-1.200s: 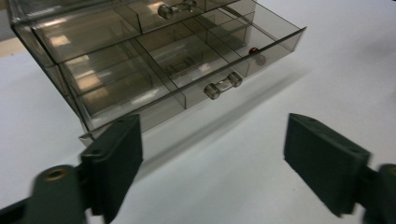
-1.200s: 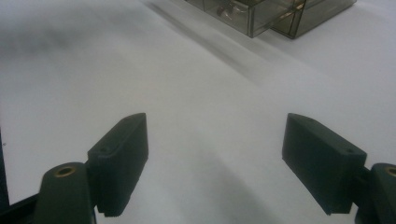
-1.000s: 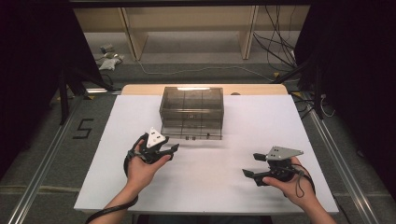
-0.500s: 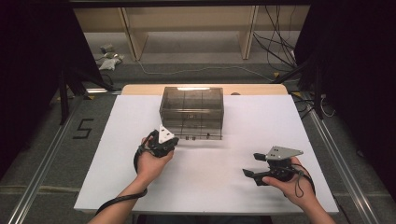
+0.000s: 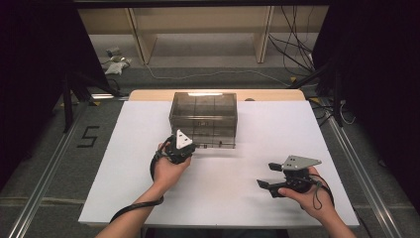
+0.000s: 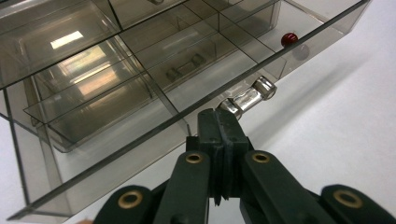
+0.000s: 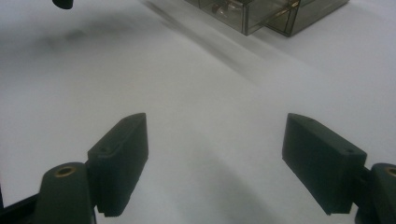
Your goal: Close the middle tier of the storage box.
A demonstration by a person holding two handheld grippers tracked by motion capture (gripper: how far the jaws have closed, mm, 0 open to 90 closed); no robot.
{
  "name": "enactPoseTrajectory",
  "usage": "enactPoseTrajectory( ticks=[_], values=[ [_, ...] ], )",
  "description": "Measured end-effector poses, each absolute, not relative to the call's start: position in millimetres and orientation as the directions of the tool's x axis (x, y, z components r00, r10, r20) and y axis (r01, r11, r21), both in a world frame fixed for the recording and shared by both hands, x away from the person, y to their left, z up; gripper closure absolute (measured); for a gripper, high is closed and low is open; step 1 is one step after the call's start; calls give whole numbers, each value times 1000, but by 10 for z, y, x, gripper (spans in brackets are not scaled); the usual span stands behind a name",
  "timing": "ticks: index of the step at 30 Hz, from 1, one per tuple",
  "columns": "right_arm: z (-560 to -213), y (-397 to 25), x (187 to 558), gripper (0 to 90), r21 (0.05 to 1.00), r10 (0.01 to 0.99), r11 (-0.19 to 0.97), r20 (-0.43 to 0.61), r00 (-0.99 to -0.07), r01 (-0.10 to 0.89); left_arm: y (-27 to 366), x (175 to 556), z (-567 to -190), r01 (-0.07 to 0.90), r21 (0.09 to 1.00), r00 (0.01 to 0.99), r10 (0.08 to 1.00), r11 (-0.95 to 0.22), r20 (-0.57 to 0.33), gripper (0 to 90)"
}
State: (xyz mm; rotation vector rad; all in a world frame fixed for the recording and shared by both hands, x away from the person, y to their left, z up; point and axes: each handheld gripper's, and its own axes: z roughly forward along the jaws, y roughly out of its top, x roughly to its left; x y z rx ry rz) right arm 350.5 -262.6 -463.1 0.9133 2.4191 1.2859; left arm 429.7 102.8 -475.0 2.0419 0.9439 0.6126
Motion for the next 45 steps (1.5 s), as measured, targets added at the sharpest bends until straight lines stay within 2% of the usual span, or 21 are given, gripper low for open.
enactPoseTrajectory(
  ticks=[45],
  values=[
    [-4633, -2624, 3502, 234, 811, 629, 414, 74, -774, 413, 974, 4601, -4695, 443, 810, 568, 819, -385, 79, 898]
  ],
)
